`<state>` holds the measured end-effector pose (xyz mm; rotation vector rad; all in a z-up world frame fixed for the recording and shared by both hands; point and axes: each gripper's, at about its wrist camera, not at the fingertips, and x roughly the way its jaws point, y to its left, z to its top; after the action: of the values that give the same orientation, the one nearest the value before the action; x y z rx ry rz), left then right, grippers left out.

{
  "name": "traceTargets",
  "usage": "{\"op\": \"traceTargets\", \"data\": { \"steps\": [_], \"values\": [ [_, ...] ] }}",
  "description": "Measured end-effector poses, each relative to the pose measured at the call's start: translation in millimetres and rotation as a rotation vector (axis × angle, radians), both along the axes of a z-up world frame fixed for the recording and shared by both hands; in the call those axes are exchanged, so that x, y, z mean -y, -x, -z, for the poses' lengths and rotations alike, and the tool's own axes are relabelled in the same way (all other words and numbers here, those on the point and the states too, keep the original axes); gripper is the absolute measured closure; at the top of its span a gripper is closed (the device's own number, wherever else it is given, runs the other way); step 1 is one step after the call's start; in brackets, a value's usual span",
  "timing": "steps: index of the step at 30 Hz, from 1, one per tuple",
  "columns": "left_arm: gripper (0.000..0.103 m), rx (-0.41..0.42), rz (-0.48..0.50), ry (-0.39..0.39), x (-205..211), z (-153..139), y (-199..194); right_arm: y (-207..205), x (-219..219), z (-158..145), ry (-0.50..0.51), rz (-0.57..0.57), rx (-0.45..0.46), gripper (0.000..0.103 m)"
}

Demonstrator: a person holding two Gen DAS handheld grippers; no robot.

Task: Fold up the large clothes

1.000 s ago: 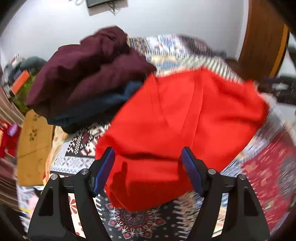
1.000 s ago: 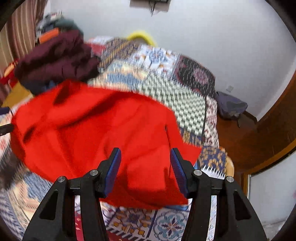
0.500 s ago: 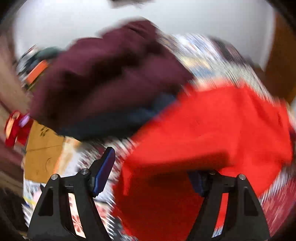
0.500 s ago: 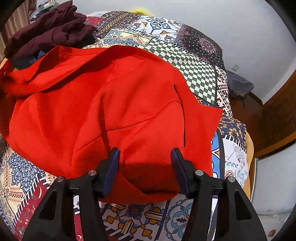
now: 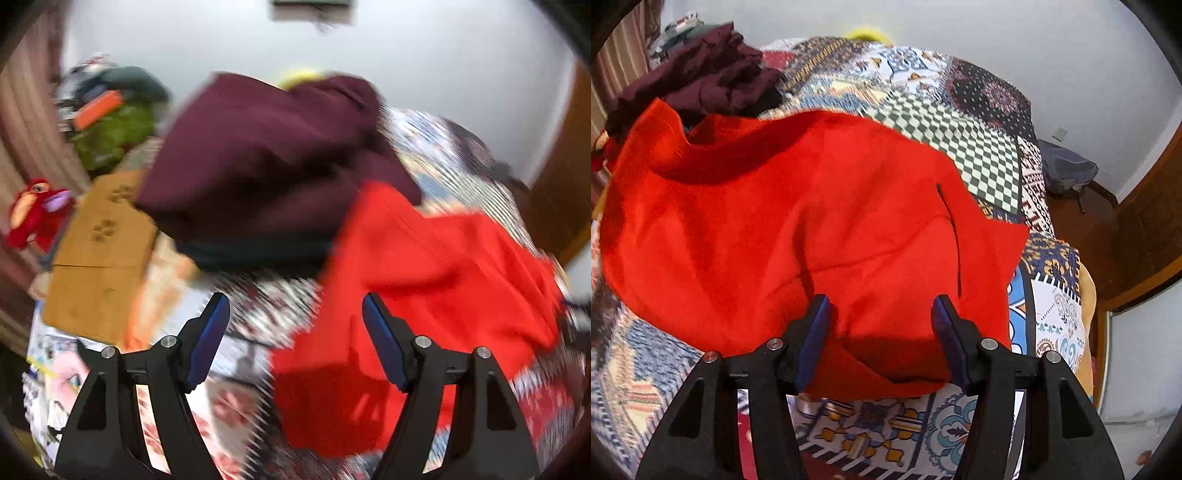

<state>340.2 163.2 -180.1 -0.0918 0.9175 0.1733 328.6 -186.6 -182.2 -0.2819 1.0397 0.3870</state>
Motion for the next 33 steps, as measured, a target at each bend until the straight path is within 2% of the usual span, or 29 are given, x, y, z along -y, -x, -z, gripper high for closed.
{"op": "traceTargets", "data": {
  "steps": [3,5,8,11,13,17,19,23,26,29,33],
  "values": [
    [0.028,-0.024,0.057,0.056,24,12,16,6,-1,-12,-0.039,-0.001,0.011,0.049],
    [0.027,-0.044,0.063,0.137,32,23,29,12,2,-18,-0.076,-0.002,0.008,0.049],
    [0.026,-0.054,0.010,0.222,33,35,47,20,17,-23,-0.143,0.035,-0.016,0.049],
    [0.026,-0.019,-0.096,0.196,29,42,68,22,41,-19,-0.190,0.145,-0.061,0.049],
    [0.026,-0.024,-0.133,0.239,22,47,73,24,54,-16,-0.208,0.195,-0.084,0.049],
    [0.026,-0.080,-0.199,0.481,1,73,85,24,79,-2,-0.232,0.262,-0.146,0.049],
    [0.026,-0.097,-0.232,0.571,-7,86,91,21,85,7,-0.277,0.278,-0.200,0.049],
    [0.026,-0.103,-0.262,0.650,-7,101,93,8,91,22,-0.397,0.305,-0.282,0.049],
    [0.026,-0.099,-0.251,0.758,-8,110,87,-5,90,26,-0.464,0.333,-0.299,0.049],
    [0.026,-0.098,-0.266,0.832,-11,118,76,-20,86,29,-0.487,0.359,-0.294,0.049],
    [0.026,-0.076,-0.290,0.846,-11,123,66,-32,84,38,-0.471,0.388,-0.288,0.049]
  ]
}}
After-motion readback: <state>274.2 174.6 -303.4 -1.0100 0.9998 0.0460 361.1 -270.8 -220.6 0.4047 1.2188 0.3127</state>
